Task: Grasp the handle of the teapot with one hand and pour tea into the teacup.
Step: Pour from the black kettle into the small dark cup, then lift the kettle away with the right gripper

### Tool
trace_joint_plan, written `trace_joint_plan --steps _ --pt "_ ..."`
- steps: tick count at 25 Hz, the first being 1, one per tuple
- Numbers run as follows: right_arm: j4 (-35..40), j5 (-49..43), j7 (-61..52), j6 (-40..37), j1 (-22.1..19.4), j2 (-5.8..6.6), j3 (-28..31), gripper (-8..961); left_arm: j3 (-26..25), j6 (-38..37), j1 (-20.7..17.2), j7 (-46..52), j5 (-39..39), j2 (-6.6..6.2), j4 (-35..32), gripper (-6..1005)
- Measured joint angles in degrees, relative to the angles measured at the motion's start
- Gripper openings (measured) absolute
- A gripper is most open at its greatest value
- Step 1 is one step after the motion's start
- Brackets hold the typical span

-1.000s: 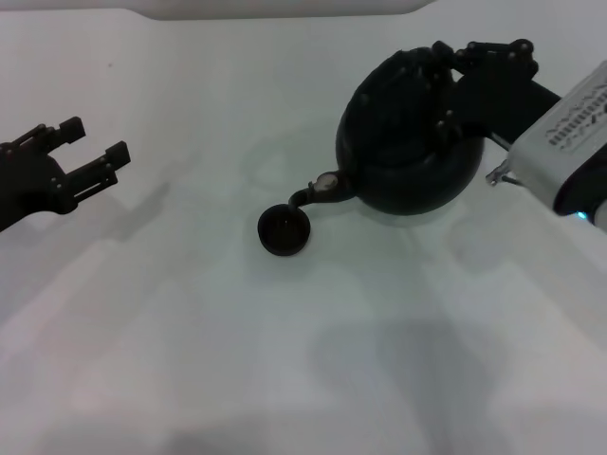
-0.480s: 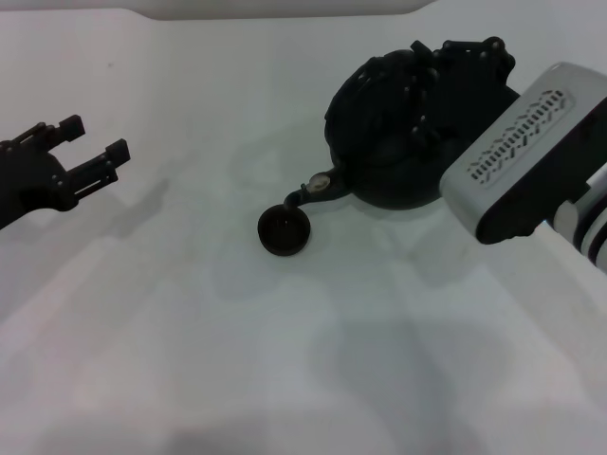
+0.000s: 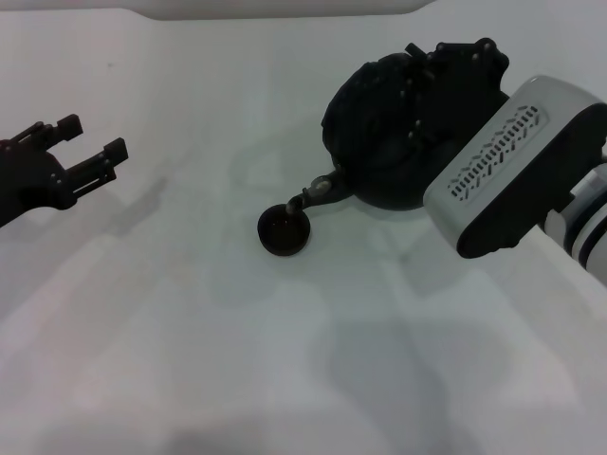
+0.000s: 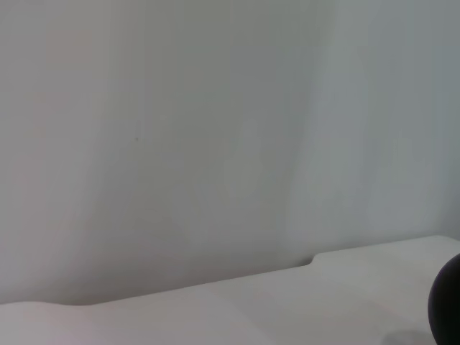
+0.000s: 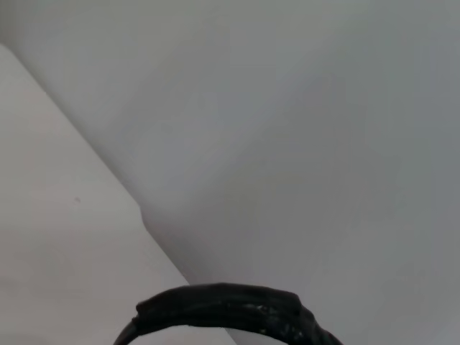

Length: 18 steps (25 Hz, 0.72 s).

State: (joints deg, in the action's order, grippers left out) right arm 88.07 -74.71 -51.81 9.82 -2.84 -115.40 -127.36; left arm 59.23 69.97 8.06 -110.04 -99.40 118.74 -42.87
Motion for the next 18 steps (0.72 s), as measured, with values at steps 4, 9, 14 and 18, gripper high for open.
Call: trace_joint_plan --steps 4,9,14,18 --pt "0.0 0.0 1.5 1.6 0.1 0.0 -1.0 111 0.0 -0.5 0.0 -0.1 0.0 0.0 0.1 771" --pt "0.0 -0.6 2.7 2.2 0.1 0.0 -2.0 111 0.0 -0.7 0.0 -0.1 0.0 0.0 0.1 770" --pt "0.1 -0.9 4.0 3.0 0.1 0.0 -3.1 108 0.0 -0.9 0.0 -0.1 0.0 0.0 0.1 771" --pt "0.4 -1.3 4.1 3.0 0.1 0.0 -3.3 107 0.0 -0.9 0.1 -0.2 0.0 0.0 0.1 772"
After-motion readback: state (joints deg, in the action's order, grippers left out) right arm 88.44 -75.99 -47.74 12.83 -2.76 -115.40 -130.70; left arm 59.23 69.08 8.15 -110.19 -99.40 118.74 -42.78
